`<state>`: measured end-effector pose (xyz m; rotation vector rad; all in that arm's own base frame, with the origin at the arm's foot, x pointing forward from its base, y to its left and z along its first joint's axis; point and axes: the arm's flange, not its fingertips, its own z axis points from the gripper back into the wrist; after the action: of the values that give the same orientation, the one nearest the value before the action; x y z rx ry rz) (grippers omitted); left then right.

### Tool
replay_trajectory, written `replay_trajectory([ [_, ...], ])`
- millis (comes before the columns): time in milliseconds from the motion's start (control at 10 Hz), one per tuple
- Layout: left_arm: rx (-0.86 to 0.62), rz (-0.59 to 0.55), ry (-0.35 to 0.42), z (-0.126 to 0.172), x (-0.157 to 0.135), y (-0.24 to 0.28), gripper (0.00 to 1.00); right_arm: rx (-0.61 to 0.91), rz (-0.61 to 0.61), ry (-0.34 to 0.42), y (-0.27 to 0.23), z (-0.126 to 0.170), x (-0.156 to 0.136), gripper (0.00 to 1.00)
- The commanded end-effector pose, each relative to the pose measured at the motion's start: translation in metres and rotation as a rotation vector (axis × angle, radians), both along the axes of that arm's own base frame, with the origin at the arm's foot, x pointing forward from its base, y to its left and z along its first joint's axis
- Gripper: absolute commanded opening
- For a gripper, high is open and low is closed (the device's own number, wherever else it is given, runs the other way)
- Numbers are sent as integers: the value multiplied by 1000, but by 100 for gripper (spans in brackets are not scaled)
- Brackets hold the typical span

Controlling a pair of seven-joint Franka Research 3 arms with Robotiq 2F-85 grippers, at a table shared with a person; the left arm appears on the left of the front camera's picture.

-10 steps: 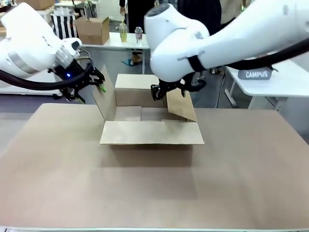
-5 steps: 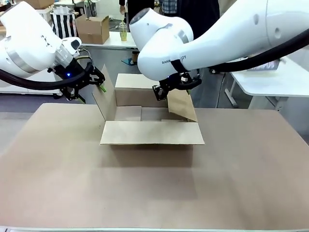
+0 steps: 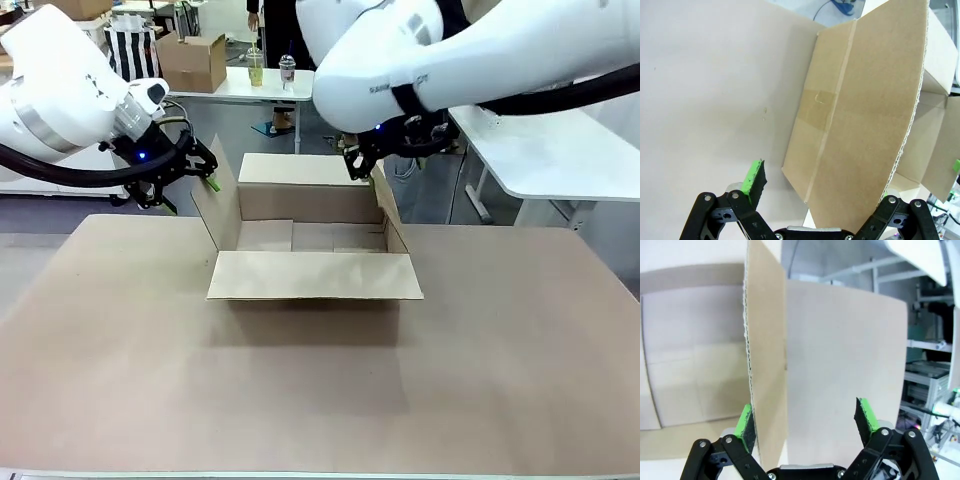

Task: Pack the gift set into the box.
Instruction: Place both hands on the side flaps of the Package Box and spread them outward.

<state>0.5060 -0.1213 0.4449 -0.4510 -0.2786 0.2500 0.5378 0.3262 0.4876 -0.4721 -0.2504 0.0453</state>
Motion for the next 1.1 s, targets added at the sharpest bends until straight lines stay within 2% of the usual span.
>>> replay_trajectory([
  [0,11,9,-5,0,0,1,100,39,-37,-18,-33,-3,-22,100],
  [100,11,9,-5,0,0,1,100,43,-50,-14,-37,-5,-26,100],
  [200,11,9,-5,0,0,1,100,127,28,9,-28,-6,-30,100],
  [300,11,9,-5,0,0,1,100,7,-24,-8,-26,9,-11,100],
  [700,11,9,-5,0,0,1,100,29,-15,-1,-26,5,-15,100],
  [1000,11,9,-5,0,0,1,100,308,-147,48,-120,6,-3,100],
])
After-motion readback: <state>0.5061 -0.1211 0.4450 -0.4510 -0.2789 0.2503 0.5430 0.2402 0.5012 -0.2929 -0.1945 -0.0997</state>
